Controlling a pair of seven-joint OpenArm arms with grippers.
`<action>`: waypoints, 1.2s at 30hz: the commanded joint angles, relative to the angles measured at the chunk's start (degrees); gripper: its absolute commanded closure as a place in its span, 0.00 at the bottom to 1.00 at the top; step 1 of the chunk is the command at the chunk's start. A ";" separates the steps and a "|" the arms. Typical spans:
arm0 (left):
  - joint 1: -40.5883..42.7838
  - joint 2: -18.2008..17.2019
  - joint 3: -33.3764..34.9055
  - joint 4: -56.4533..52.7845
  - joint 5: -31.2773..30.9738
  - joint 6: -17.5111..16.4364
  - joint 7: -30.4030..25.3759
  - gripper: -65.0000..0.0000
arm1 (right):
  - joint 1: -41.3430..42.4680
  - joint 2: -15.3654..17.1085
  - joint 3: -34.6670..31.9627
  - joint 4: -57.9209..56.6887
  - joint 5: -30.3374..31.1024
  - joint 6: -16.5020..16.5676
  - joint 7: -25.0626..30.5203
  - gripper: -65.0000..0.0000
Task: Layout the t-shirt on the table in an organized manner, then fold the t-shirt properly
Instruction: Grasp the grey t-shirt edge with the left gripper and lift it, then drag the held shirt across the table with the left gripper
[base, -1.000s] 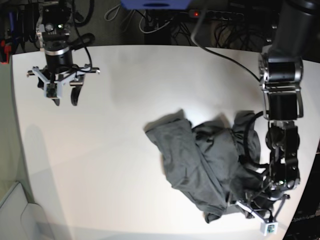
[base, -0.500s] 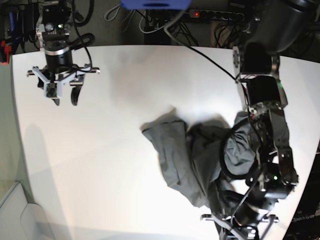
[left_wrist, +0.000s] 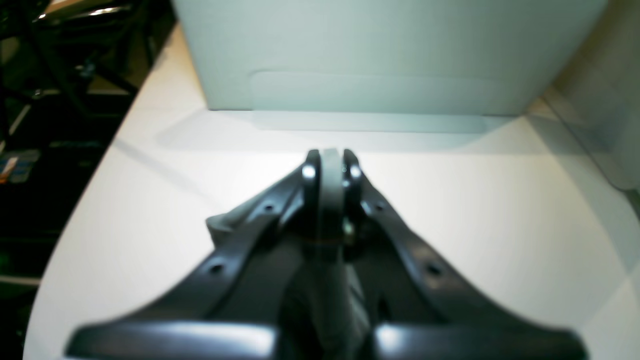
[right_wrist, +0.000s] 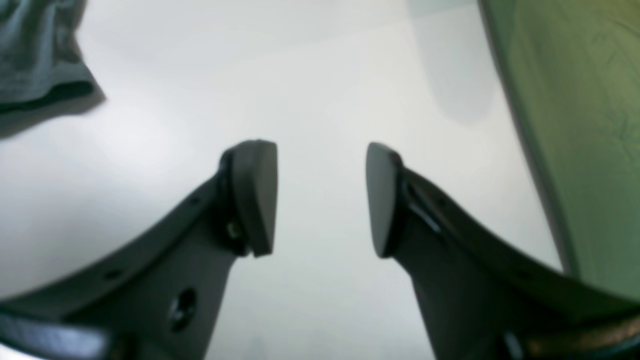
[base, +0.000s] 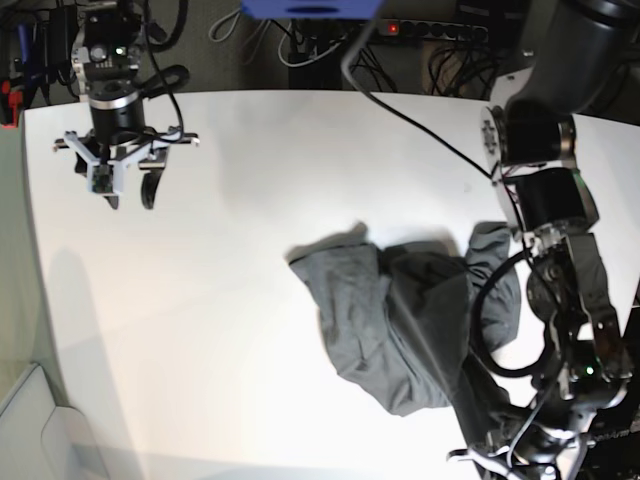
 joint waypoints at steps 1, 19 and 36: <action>-2.19 -0.16 0.22 1.16 -0.42 0.08 -2.01 0.99 | -0.22 0.28 0.35 0.98 0.08 -0.40 1.59 0.54; -2.63 16.62 10.06 1.16 0.11 0.08 -2.19 0.99 | -0.39 0.63 3.69 0.98 -0.01 -0.40 1.59 0.54; -8.79 16.62 18.24 4.33 -7.62 0.08 -8.08 0.99 | 0.05 0.63 6.94 0.98 -0.01 -0.40 1.59 0.54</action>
